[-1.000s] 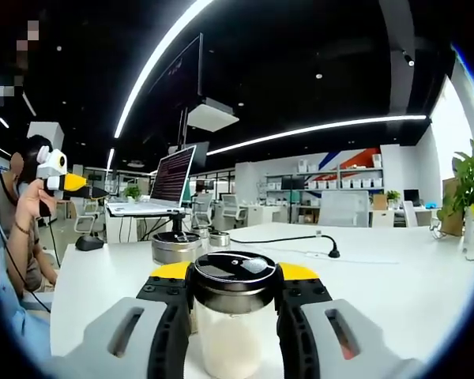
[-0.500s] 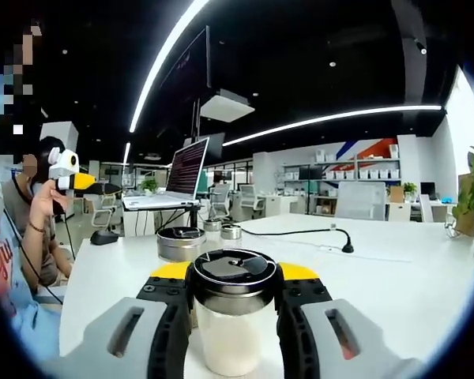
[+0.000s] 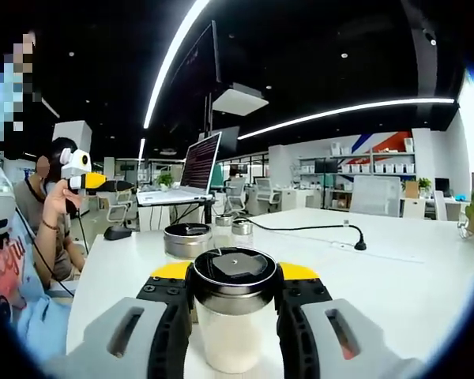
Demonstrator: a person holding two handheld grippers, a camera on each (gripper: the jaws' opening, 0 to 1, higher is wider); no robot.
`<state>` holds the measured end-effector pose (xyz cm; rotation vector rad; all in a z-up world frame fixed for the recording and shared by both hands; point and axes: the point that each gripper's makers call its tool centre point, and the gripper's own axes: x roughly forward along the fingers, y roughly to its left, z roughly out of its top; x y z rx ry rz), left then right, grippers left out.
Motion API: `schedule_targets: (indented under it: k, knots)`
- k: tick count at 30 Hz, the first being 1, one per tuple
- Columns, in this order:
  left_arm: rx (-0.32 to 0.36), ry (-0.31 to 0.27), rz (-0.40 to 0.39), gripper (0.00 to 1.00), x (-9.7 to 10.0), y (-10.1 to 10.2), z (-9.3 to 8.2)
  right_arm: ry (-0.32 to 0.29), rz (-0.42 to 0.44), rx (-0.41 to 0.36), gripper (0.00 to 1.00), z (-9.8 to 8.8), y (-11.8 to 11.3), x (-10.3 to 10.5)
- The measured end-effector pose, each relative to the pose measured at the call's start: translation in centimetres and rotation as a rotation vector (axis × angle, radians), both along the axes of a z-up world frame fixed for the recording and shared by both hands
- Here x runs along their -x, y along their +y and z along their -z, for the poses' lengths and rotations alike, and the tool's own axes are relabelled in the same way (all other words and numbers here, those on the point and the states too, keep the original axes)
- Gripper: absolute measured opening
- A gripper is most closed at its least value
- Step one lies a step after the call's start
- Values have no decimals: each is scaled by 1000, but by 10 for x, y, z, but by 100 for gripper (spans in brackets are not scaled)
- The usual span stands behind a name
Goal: Rotate the seasoning bottle until the label or dispensing opening points toward the visible target arrow and the bottle remains upright within the marked orientation range
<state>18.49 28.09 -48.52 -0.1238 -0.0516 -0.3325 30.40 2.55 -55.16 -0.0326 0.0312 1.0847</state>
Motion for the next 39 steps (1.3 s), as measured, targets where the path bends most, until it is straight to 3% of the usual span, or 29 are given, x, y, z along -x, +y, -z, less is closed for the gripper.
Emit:
schedule_targets:
  k: [16,33,37,39]
  knots:
    - [3,6,1,82,0,-1,2,18,-65,42,40,1,1,2]
    - [3,3,-4,82,2,1,0,-7,-64,97,41,2,2,4]
    - [3,2,-3,82,2,1,0,-10,-55,111,45,4,2,6]
    - [2,3,-2,82,2,0,0,-4,-11,121,46,3,-2,6]
